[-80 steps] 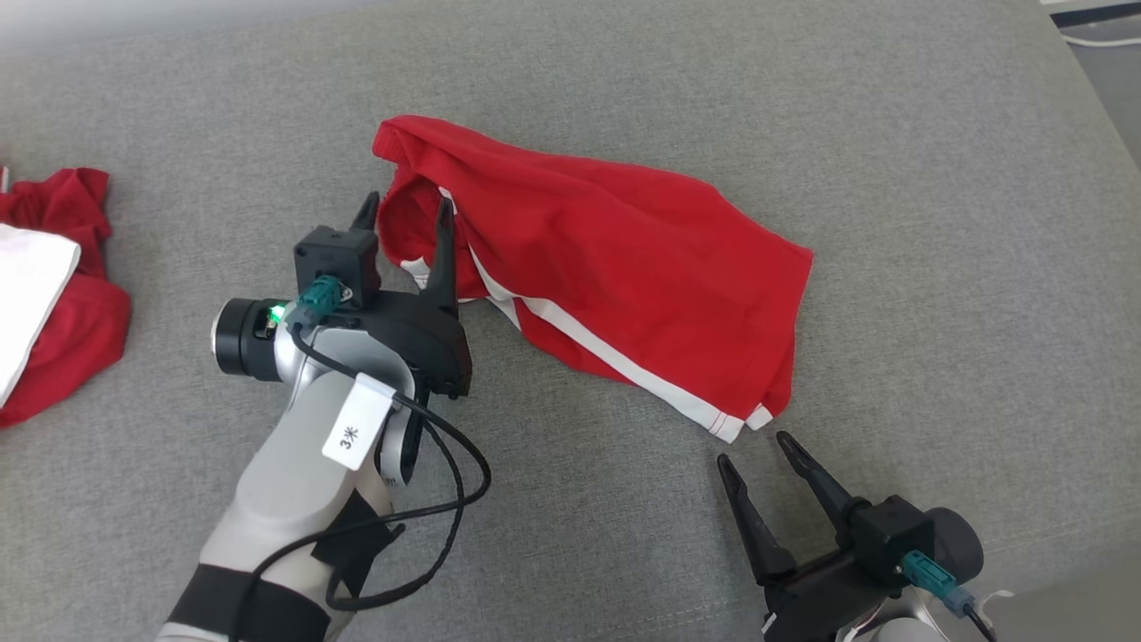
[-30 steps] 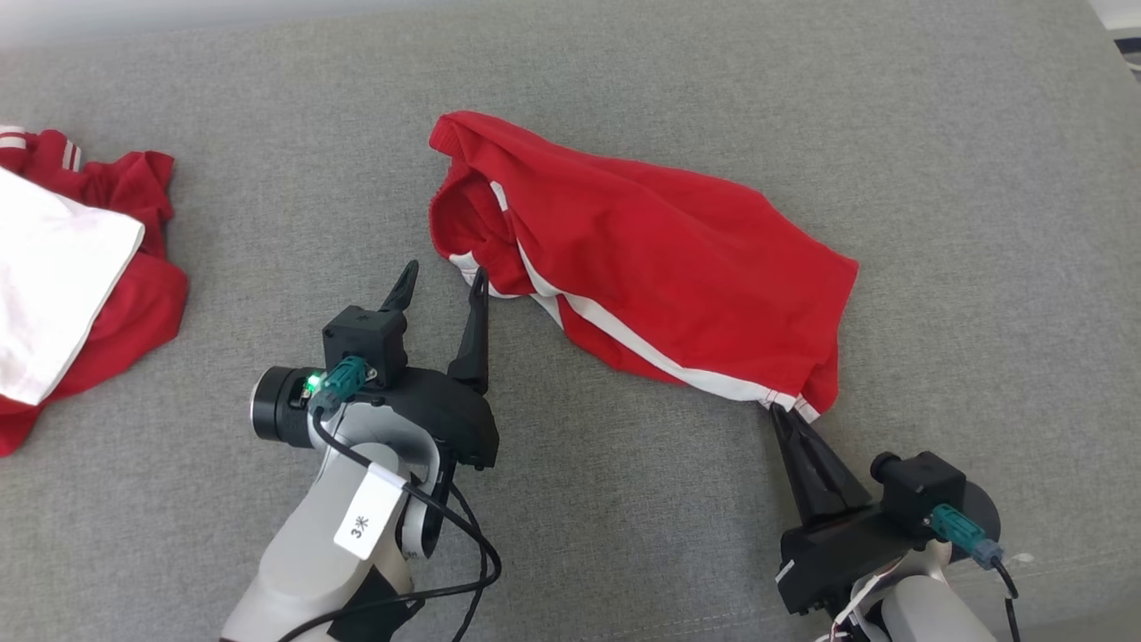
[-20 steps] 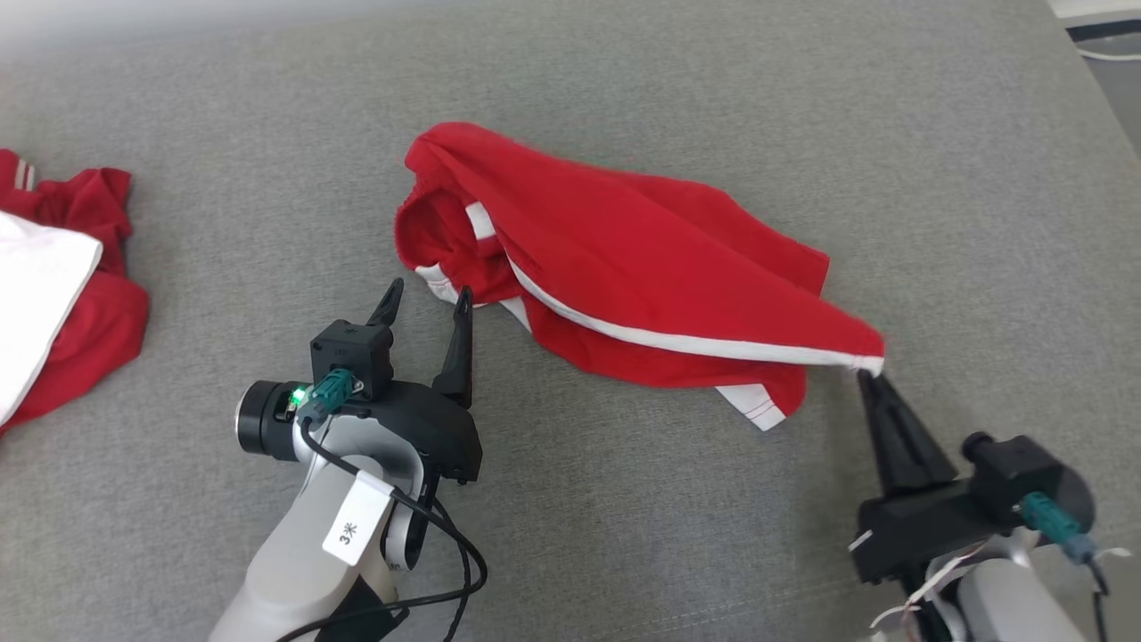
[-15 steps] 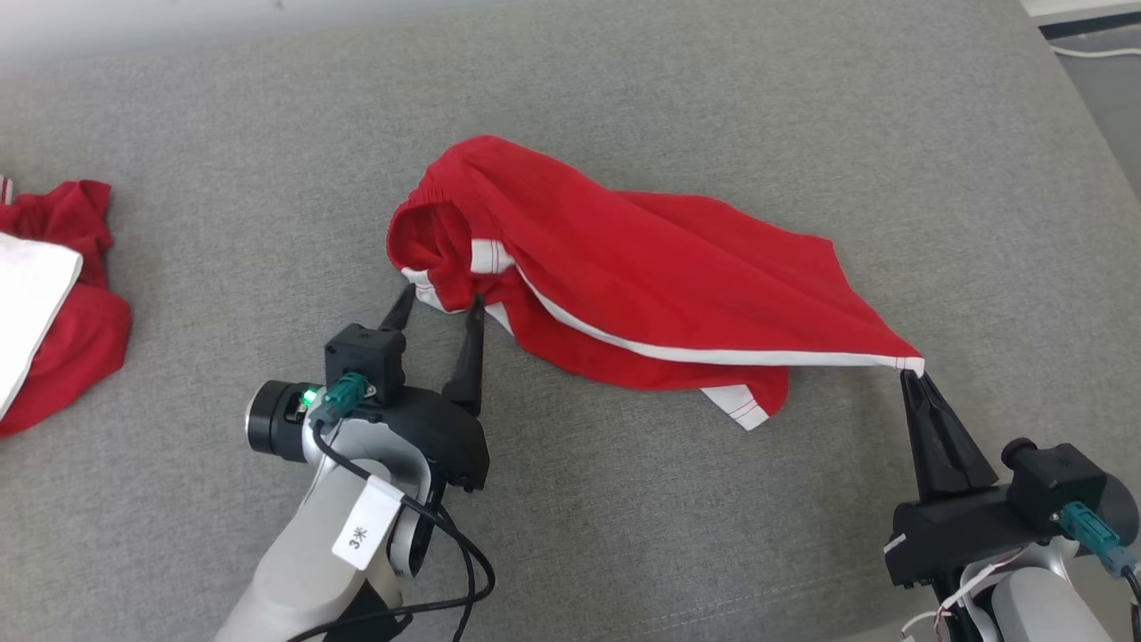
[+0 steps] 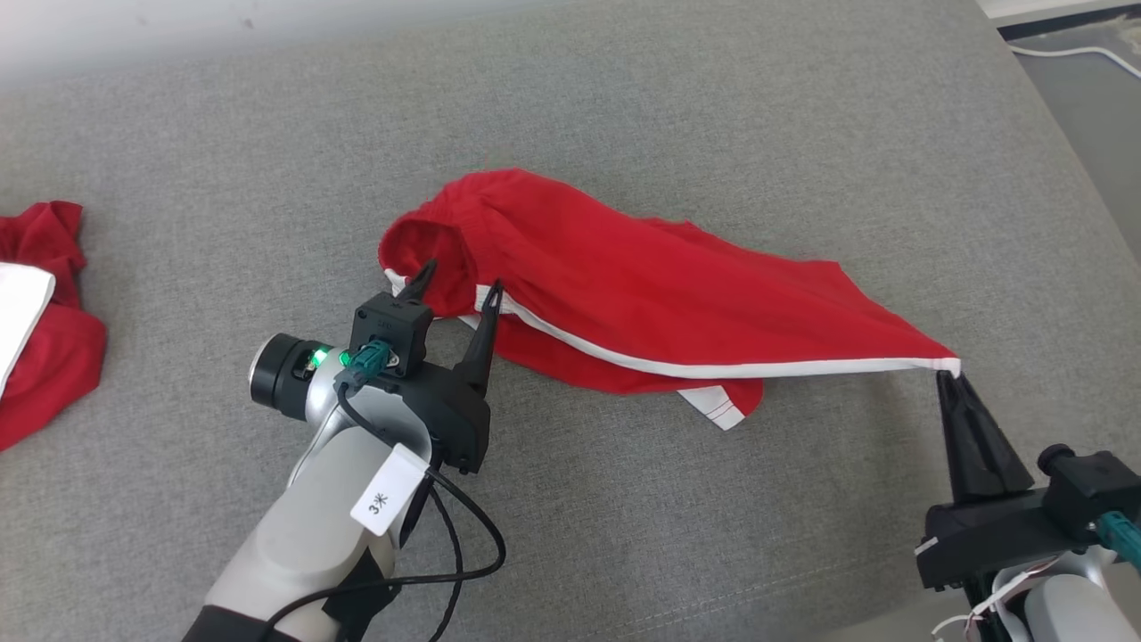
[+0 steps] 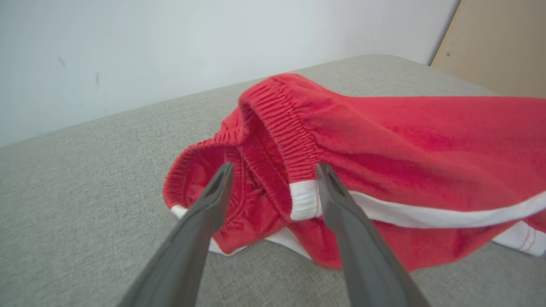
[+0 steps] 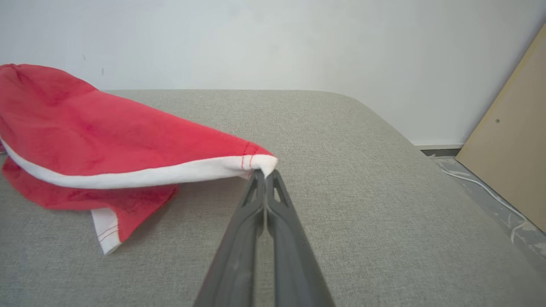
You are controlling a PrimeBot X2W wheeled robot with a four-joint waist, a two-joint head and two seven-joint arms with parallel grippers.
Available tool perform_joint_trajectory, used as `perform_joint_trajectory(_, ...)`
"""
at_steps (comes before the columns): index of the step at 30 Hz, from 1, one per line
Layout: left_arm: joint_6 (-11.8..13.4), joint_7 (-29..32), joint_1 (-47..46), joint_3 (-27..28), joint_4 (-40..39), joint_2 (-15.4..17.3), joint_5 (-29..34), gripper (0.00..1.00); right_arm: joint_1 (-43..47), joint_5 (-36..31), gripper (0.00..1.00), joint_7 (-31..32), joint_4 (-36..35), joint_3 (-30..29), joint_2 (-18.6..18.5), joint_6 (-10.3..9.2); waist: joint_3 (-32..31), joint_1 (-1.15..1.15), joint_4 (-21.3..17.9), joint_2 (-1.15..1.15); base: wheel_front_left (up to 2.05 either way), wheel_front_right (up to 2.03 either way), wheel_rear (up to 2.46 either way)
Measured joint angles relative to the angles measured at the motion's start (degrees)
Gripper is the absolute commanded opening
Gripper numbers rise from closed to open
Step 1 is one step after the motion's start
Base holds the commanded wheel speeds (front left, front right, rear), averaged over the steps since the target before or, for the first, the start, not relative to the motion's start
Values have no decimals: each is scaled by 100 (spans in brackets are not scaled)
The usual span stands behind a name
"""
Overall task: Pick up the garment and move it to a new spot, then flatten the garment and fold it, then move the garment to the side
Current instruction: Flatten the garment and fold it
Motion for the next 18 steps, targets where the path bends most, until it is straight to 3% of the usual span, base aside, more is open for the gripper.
perform_joint_trajectory(9, -431, 37, 197, -178, 149, -5, -11, 100, 14, 0, 0, 0, -43, -137, -25, 0, 0, 0, -54, 0, 0, 0, 0)
perform_joint_trajectory(18, -548, 76, 177, -153, 291, -14, -112, 100, 12, -10, 0, 0, -20, -144, -18, 2, 9, 0, -40, 0, 0, 0, 0)
